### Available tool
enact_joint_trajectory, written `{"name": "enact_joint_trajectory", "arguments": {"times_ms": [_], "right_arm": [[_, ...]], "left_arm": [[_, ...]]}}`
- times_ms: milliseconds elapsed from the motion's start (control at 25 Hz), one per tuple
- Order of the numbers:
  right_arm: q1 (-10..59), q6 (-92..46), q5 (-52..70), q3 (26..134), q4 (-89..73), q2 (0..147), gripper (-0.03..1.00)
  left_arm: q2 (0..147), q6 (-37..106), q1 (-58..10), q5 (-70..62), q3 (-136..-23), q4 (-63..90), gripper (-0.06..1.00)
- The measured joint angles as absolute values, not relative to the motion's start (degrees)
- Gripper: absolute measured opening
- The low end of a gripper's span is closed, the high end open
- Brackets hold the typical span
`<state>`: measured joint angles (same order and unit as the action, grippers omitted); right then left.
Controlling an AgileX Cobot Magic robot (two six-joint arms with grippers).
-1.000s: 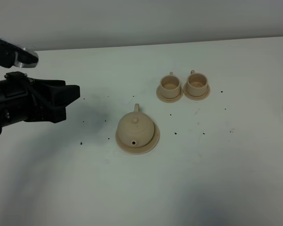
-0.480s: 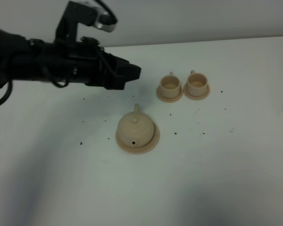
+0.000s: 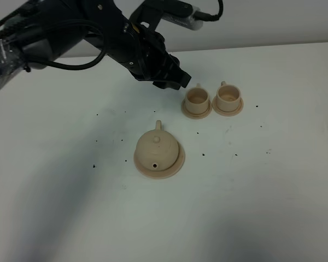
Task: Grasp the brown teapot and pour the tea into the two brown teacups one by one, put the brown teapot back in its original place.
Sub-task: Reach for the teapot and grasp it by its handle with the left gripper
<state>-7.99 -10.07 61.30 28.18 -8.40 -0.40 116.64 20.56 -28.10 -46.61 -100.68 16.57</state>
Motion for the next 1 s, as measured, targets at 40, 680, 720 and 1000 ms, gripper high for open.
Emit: {"name": "enact_joint_trajectory", "arguments": {"times_ms": [40, 680, 720, 1000], "right_arm": [[-8.0, -10.1, 61.3, 28.2, -8.4, -0.4, 0.31], [-8.0, -10.1, 61.3, 28.2, -8.4, -0.4, 0.31], [-8.0, -10.1, 61.3, 28.2, -8.4, -0.4, 0.31], [-8.0, -10.1, 61.3, 28.2, -8.4, -0.4, 0.31]], "left_arm": [[118.3, 20.3, -28.2, -47.4, -101.5, 15.8, 0.41], [126.7, 20.7, -28.5, -47.9, -102.0, 7.8, 0.41], [127.2, 20.8, -28.5, -47.5, -102.0, 7.8, 0.41], [129.5, 21.0, -28.5, -45.3, -102.0, 7.8, 0.41]]}}
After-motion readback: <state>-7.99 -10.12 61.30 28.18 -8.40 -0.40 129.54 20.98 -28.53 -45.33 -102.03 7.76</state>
